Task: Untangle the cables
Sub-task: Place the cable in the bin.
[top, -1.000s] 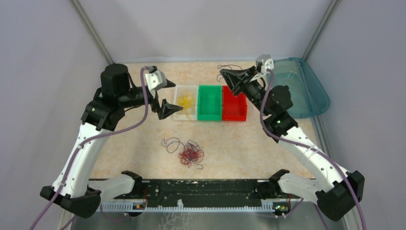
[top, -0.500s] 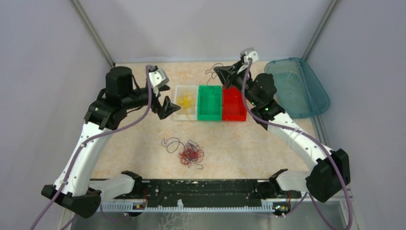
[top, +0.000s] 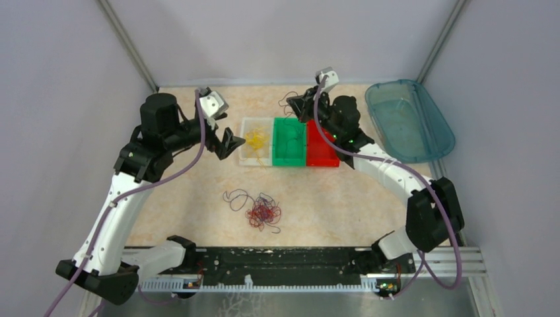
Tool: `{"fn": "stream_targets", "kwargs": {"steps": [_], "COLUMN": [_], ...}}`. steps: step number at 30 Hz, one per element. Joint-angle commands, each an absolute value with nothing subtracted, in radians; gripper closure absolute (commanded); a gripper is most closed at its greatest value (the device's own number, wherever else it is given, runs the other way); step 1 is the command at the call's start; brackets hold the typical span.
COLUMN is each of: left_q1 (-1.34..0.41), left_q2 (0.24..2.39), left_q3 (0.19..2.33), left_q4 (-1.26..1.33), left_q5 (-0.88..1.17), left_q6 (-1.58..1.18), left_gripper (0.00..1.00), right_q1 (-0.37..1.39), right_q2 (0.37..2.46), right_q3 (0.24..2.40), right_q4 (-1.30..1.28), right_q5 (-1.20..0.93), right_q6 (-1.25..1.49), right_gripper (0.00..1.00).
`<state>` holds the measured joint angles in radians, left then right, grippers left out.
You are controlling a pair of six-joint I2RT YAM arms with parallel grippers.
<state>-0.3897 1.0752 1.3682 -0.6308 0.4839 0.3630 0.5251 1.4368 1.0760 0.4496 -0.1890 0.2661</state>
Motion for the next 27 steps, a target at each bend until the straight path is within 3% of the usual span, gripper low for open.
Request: {"fn": "stream_targets", "kwargs": {"steps": [1, 27], "left_q1": [-0.382, -0.383], "left_q2": [1.062, 1.072], "left_q3": [1.377, 1.428], "left_q4": [-0.596, -0.645], "left_q5": [0.465, 0.471], "left_q6": [0.359, 0.375], "left_gripper": [0.00, 0.00], "right_q1": [0.511, 0.519], "right_q2": [1.466, 1.644], "right_q3": [1.138, 1.114], "right_q4": [0.546, 0.467], "right_q5": [-0.188, -0.142], "right_q6": [0.315, 0.280], "right_gripper": [1.00, 1.00]}}
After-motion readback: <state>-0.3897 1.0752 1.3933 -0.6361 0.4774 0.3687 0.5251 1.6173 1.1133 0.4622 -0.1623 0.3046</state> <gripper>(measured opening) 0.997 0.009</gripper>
